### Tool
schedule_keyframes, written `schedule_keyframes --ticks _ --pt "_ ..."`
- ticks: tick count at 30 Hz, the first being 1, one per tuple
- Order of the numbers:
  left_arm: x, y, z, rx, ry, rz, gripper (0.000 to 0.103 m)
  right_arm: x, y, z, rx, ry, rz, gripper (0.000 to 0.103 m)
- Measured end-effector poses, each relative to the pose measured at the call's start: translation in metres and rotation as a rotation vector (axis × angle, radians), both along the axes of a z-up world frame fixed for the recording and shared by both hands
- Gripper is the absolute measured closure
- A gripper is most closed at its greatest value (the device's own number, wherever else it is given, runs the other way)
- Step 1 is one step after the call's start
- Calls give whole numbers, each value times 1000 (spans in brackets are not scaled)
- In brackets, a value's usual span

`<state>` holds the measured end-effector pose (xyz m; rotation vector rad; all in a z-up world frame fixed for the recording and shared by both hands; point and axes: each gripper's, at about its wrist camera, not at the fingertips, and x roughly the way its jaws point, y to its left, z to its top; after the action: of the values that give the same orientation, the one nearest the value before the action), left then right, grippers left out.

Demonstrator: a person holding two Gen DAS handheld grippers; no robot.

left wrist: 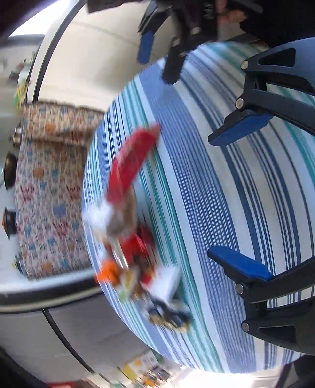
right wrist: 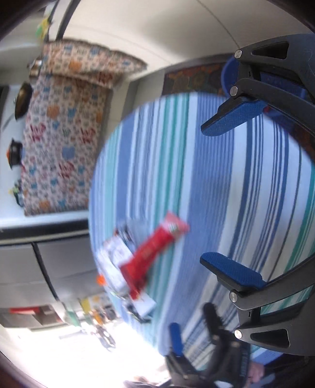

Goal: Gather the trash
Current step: 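Move both tools back over the table toward the remaining trash, then grasp the gold foil wrapper with the left tool while the right tool grasps the red snack wrapper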

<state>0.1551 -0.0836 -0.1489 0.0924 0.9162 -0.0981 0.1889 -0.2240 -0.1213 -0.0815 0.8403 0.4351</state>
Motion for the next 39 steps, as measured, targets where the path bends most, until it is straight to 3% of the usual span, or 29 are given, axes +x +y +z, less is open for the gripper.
schedule_keyframes --ticks 4,9,16,19,25,32,37,38,39 --pt "2 48 -8 8 21 109 17 4 43 -15 -51 33 43 6" --pt "1 76 -16 14 40 181 17 9 77 -24 -77 73 57 6" --pt "4 107 -18 -21 52 261 16 14 81 -28 -61 103 38 6" --pt "4 128 -8 -53 19 280 16 13 79 -28 -61 104 30 5" --pt "34 176 17 -76 -66 288 16 12 78 -27 -62 105 27 4" --pt "88 199 -5 -134 19 205 17 11 78 -27 -67 104 24 3" --pt "96 200 -19 -135 42 189 19 11 78 -27 -67 102 24 3" --pt "96 199 -20 -132 43 176 22 11 77 -27 -66 103 24 3" --pt "95 199 -19 -133 38 166 37 11 77 -27 -66 103 24 3"
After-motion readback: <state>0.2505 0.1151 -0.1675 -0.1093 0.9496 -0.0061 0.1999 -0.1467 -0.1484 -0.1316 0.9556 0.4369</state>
